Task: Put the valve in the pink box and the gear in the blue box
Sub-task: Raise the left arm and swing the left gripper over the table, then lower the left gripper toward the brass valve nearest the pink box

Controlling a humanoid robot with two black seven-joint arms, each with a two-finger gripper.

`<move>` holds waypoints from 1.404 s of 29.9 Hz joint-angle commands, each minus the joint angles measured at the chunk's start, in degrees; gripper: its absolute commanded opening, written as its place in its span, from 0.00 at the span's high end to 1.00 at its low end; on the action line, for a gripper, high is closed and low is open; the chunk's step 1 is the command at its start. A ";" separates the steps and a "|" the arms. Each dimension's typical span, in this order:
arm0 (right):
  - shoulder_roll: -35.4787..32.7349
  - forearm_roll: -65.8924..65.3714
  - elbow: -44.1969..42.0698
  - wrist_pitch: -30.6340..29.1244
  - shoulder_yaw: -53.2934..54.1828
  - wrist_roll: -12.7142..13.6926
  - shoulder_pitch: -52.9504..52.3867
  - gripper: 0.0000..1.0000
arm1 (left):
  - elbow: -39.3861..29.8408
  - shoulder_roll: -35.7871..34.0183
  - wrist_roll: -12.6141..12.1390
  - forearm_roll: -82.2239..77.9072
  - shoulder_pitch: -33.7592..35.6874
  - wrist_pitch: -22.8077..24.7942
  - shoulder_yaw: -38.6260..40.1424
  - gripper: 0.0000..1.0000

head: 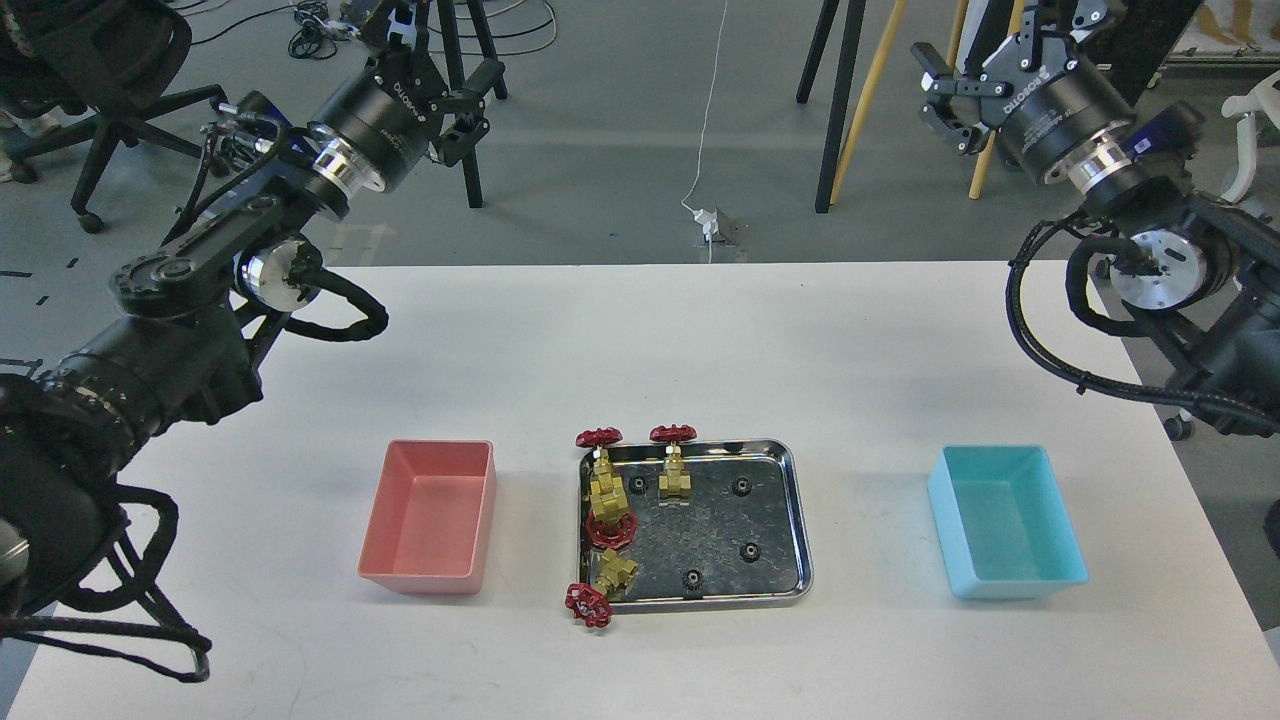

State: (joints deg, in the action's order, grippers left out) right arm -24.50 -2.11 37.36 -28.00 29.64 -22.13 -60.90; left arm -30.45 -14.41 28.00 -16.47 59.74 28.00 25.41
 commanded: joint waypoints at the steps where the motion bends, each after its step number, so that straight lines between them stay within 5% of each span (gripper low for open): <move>1: -0.64 0.52 -0.36 0.00 0.06 0.42 -2.11 0.00 | -8.99 -1.14 0.00 -0.76 -0.59 0.00 -0.01 0.00; 11: -2.92 0.79 -2.03 0.00 1.38 0.60 -4.49 0.00 | -31.59 -6.68 0.00 -14.34 0.98 0.00 2.55 0.01; 14: -5.12 0.79 -2.91 0.00 1.47 2.35 -4.84 0.00 | -32.04 -9.40 0.00 -21.66 5.98 -4.96 -12.00 0.02; 18: -4.69 0.79 -8.35 0.00 2.26 8.85 -7.56 0.00 | -32.13 -10.72 0.00 -30.43 15.38 -14.17 -34.76 0.04; 28: -3.98 2.81 -9.33 0.00 2.35 9.65 -6.77 0.00 | -36.86 -11.42 0.00 -53.65 27.61 -40.63 -70.66 0.12; 31: -3.98 2.81 -9.33 0.00 2.17 9.65 -6.51 0.00 | -40.55 -13.70 0.00 -56.21 28.15 -46.09 -73.75 0.13; 35: -3.98 2.81 -9.42 0.00 2.35 9.65 -5.98 0.00 | -47.05 -15.47 0.00 -57.44 28.15 -46.81 -73.32 0.12; 42: -3.89 2.72 -9.50 0.00 1.91 9.65 -5.80 0.00 | -45.76 -12.66 0.00 -57.97 23.14 -47.51 -73.31 0.12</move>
State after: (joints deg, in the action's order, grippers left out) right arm -28.41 0.68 27.92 -28.00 31.75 -12.48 -66.78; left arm -77.35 -28.43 28.01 -74.28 84.98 -18.98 -47.93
